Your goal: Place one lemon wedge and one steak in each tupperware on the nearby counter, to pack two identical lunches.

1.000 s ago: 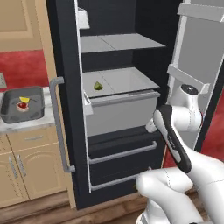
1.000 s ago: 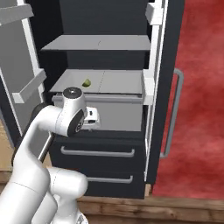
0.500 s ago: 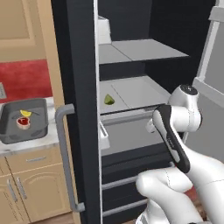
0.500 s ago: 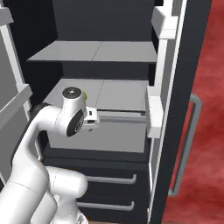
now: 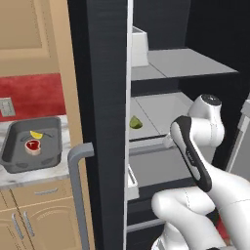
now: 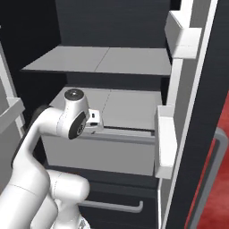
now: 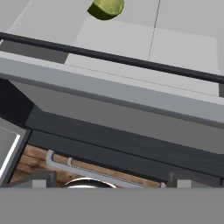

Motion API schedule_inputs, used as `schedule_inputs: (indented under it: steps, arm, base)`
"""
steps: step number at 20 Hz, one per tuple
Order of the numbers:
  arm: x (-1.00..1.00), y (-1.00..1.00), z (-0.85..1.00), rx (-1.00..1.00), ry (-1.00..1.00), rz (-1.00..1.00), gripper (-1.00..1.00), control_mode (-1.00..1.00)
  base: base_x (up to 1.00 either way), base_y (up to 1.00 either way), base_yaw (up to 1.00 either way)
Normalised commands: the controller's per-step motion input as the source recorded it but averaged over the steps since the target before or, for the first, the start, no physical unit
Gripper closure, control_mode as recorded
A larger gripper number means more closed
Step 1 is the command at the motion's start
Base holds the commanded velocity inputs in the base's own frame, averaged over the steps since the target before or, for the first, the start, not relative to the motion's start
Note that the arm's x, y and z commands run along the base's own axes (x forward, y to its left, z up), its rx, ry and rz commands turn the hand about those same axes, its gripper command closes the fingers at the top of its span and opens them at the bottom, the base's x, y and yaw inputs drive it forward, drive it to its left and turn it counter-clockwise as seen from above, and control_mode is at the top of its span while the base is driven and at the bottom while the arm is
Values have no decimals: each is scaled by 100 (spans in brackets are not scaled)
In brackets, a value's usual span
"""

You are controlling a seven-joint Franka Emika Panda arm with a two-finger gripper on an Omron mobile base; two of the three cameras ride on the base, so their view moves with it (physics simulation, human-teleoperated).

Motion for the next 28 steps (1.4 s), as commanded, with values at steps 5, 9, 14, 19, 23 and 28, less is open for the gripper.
schedule_inputs:
  steps: [5, 9, 14, 19, 23, 28]
  arm:
    - [1, 0, -21, 0, 0, 5, -100, -100]
    - [19, 0, -43, 0, -3, 3, -100, -100]
    - [48, 7, -7, 0, -7, 0, -100, -100]
    - [33, 9, 0, 2, 1, 0, -100, -100]
    - [27, 3, 2, 6, 7, 0, -100, -100]
    - [30, 35, 0, 3, 8, 0, -100, -100]
  base:
    - [9, 0, 10]
    - [0, 0, 0]
    - [0, 0, 0]
    - [0, 0, 0]
    - [0, 0, 0]
    - [0, 0, 0]
